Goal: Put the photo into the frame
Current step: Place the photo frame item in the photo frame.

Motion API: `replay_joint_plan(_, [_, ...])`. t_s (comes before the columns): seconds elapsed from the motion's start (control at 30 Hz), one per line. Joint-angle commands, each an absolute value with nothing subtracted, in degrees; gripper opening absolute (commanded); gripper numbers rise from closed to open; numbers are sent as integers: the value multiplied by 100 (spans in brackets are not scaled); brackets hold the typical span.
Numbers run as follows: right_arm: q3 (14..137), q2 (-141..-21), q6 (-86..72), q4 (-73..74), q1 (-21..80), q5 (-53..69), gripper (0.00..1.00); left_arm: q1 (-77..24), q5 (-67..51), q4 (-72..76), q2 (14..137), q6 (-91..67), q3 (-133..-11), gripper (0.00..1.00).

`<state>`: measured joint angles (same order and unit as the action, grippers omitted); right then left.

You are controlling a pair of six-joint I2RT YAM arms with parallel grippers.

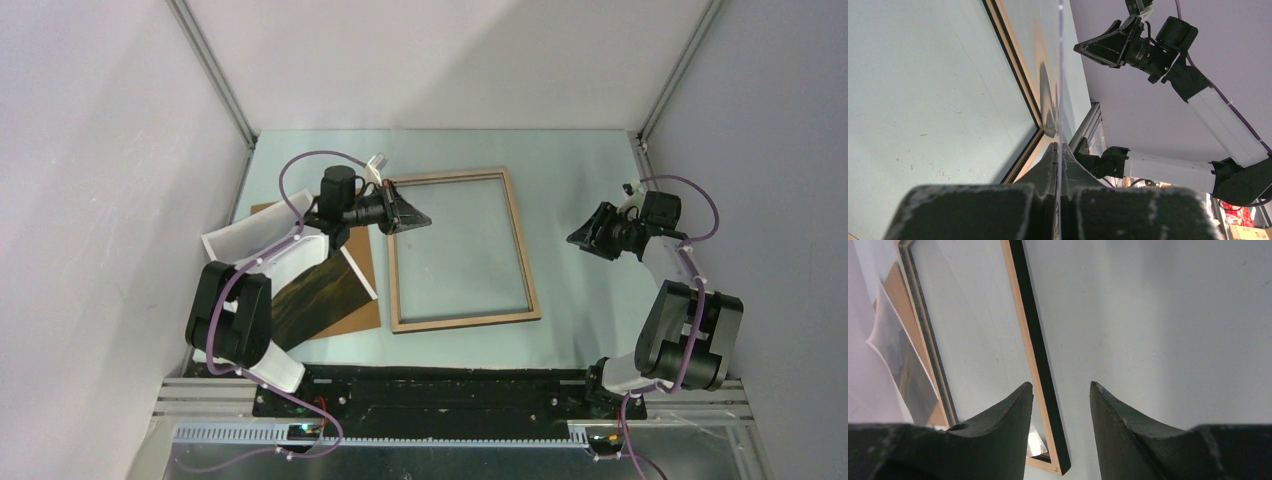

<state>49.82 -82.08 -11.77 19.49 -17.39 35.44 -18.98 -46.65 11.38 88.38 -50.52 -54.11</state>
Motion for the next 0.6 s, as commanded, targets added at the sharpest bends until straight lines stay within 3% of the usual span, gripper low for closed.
replay_joint_plan(0.0, [5004,-8234,-1086,1942,-1767,3634,50,-1945,-4649,1342,8572,-5033,-5417,0])
replay_joint_plan(0.57, [4982,-8211,-1106,1920,-1793,3639,50,-2010,-4571,1344,8601,-5048,-5399,0])
